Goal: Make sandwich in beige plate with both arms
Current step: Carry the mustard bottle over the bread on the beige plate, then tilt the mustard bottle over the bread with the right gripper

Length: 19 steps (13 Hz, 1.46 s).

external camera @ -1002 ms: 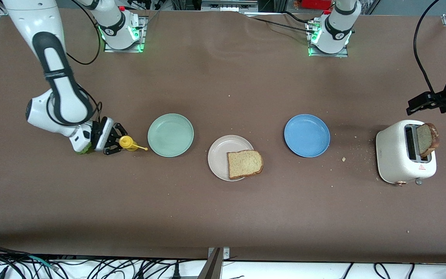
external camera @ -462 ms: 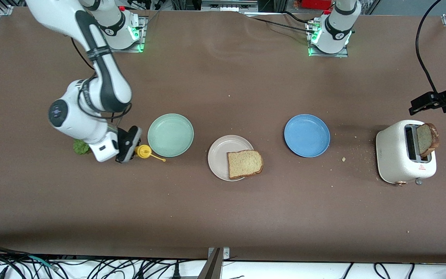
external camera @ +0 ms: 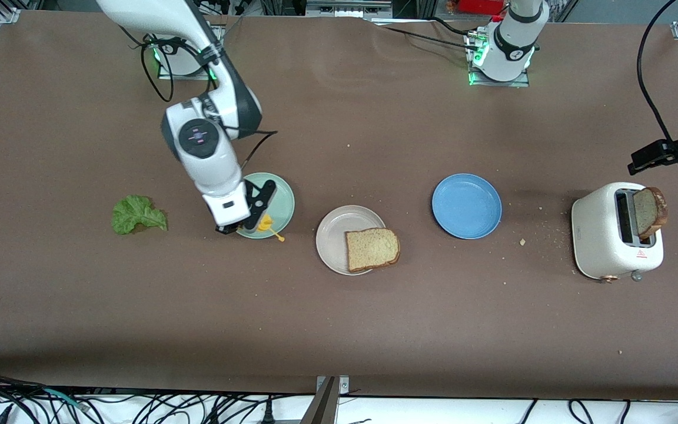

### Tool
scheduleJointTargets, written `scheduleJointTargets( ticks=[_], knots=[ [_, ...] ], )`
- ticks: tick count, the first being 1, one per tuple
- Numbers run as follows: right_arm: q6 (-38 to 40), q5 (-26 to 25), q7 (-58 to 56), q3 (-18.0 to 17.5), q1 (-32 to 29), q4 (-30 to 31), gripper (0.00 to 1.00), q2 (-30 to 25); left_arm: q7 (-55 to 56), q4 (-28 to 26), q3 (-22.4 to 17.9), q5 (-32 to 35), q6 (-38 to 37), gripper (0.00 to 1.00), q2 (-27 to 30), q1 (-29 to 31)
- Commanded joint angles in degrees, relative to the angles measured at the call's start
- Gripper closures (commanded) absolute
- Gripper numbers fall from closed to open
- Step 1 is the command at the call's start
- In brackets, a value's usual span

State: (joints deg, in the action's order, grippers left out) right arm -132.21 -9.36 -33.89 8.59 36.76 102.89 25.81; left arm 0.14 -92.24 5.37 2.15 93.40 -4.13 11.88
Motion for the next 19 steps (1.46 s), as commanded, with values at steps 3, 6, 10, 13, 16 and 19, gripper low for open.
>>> scheduleJointTargets(
  ticks=[3,6,10,13,16,19],
  knots=[
    [21.0,-11.6,14.2,0.8,8.4,-19.8,1.00,10.4,-2.9,1.6,0.2,-1.1,-1.1,0.00,-0.6,1.0],
    [29.4,-15.9,18.8,0.9,12.3,-29.4,1.00,17.2,-2.9,1.6,0.2,-0.7,-1.0,0.00,-0.6,1.0],
    [33.2,-26.0,24.3,1.4,16.5,-32.8,1.00,19.8,-2.9,1.6,0.2,-0.7,-0.9,0.00,-0.8,1.0],
    [32.7,-31.5,29.4,1.4,19.1,-33.1,1.00,22.1,-2.9,1.6,0.2,-0.7,-0.9,0.00,-0.8,1.0],
    [32.7,-36.5,34.5,1.5,21.7,-36.9,1.00,28.4,-2.9,1.6,0.2,-0.7,-0.9,0.00,-0.9,1.0],
    [32.3,-38.1,36.1,1.8,21.5,-39.2,1.00,31.1,-2.9,1.6,0.2,-0.7,-0.9,0.00,-0.9,1.0]
  ],
)
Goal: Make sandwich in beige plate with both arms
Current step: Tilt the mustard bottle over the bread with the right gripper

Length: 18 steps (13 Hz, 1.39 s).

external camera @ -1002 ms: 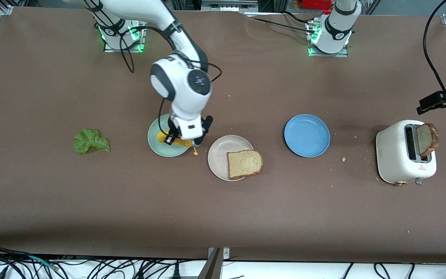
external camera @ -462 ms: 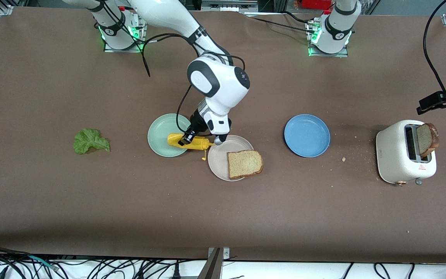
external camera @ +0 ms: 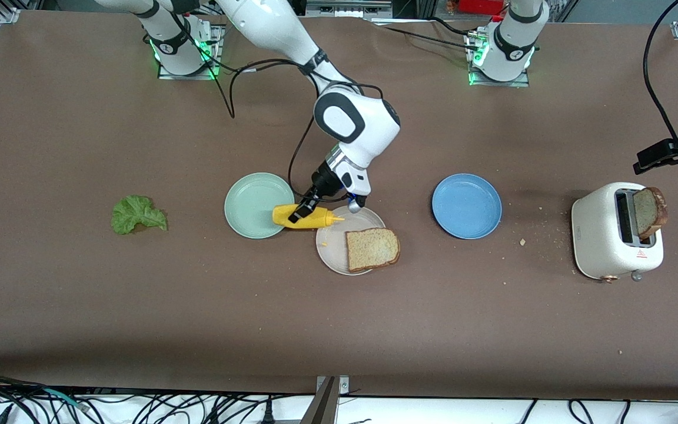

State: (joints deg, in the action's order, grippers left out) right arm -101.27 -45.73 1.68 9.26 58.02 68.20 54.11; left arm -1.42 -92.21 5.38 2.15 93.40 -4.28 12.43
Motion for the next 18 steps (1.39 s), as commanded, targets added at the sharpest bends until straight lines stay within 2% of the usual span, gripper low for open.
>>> scheduleJointTargets(
  ticks=[1,4,12,16,18],
  knots=[
    [1.3,-4.1,1.3,1.5,0.5,-4.5,1.00,3.5,-1.3,1.6,0.2,-0.7,-0.9,0.00,-0.7,0.5],
    [0.5,-7.9,3.3,1.6,0.8,-4.5,1.00,5.4,-1.3,1.6,0.2,-1.0,-0.9,0.00,-0.7,0.5],
    [0.8,-6.8,0.7,1.5,0.1,-4.6,1.00,5.0,-1.3,1.6,0.2,-1.1,-0.8,0.00,-0.7,0.5],
    [0.5,5.8,-3.3,1.6,-4.6,-4.6,1.00,-1.7,-1.3,1.6,0.2,-1.1,-0.9,0.00,-0.7,0.5],
    [0.1,11.8,-11.0,1.6,-8.3,-4.5,1.00,-4.9,-1.3,1.6,0.2,-1.1,-0.8,0.00,-0.7,0.5]
  ],
)
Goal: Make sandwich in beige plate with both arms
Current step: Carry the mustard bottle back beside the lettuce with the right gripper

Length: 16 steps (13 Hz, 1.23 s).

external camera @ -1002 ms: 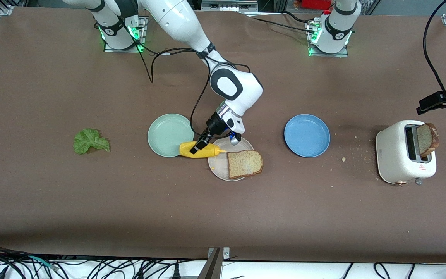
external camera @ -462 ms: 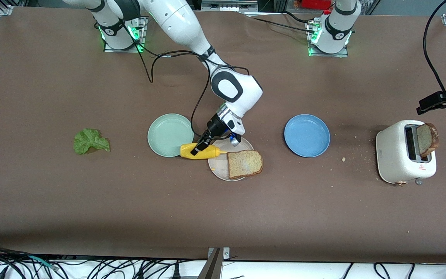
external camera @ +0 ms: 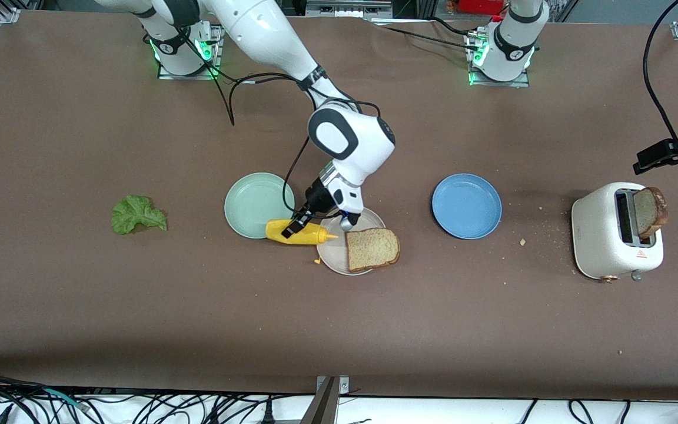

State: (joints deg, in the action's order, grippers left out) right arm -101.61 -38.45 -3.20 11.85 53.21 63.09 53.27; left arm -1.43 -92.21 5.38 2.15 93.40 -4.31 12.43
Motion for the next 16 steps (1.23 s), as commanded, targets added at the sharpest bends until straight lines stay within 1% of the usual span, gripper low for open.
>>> scheduleJointTargets(
  ticks=[1,3,5,6,9,13,15,16],
  knots=[
    [0.4,7.4,-9.2,-0.9,-5.1,0.7,1.00,-5.9,-1.3,1.6,0.2,-1.2,-0.8,0.00,-0.7,0.5],
    [0.4,12.1,-15.7,-0.9,-10.0,0.8,1.00,-9.5,-1.3,1.6,0.2,-1.1,-0.8,0.00,-0.7,0.5],
    [0.3,18.1,-22.9,-0.9,-14.8,1.2,1.00,-12.9,-1.3,1.6,0.2,-1.0,-0.8,0.00,-0.7,0.5],
    [0.3,20.2,-26.0,-0.9,-17.5,1.2,1.00,-14.2,-1.2,1.6,0.2,-0.9,-0.8,0.00,-0.7,0.5],
    [0.5,29.5,-33.9,-0.9,-25.1,2.0,1.00,-17.6,-1.2,1.6,0.2,-0.8,-0.8,0.00,-0.7,0.4],
    [0.4,46.0,-41.6,-0.9,-35.4,2.6,1.00,-17.9,-1.2,1.6,0.2,-0.8,-0.8,0.00,-0.7,0.4],
    [-0.2,53.8,-43.9,-1.0,-38.4,6.3,1.00,-18.5,-1.2,1.6,0.2,-0.8,-0.8,0.00,-0.7,0.4],
    [-1.7,58.2,-46.4,-1.3,-40.7,10.1,1.00,-19.5,-1.3,1.6,0.2,-0.7,-0.8,0.00,-0.7,0.4]
  ],
)
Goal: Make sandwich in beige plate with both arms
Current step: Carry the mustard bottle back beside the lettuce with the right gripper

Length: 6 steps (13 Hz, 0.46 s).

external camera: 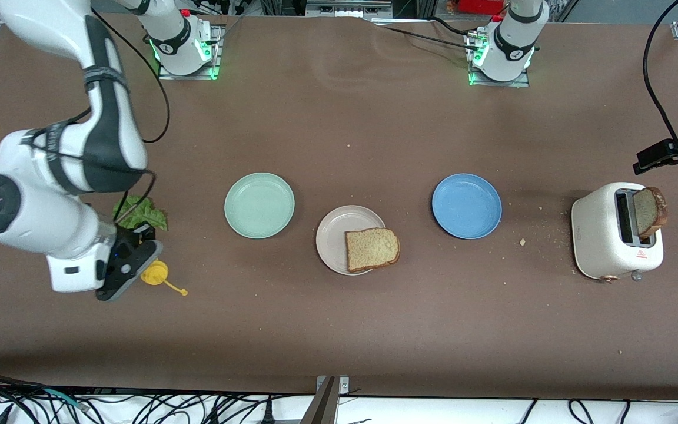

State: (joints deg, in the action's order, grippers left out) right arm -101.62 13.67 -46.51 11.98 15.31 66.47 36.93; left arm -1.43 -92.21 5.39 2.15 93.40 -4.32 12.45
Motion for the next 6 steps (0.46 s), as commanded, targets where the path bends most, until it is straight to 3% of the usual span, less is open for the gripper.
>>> scheduleJointTargets(
  ticks=[1,6],
  knots=[
    [-4.2,10.9,-7.4,-1.4,-3.6,11.4,1.00,-4.6,-1.3,1.6,0.1,-0.7,-0.9,0.00,-0.7,0.4],
    [-12.0,25.1,-25.3,-1.7,-7.6,36.2,1.00,-14.2,-1.2,1.6,0.1,-0.7,-0.9,0.00,-0.7,0.4]
  ],
)
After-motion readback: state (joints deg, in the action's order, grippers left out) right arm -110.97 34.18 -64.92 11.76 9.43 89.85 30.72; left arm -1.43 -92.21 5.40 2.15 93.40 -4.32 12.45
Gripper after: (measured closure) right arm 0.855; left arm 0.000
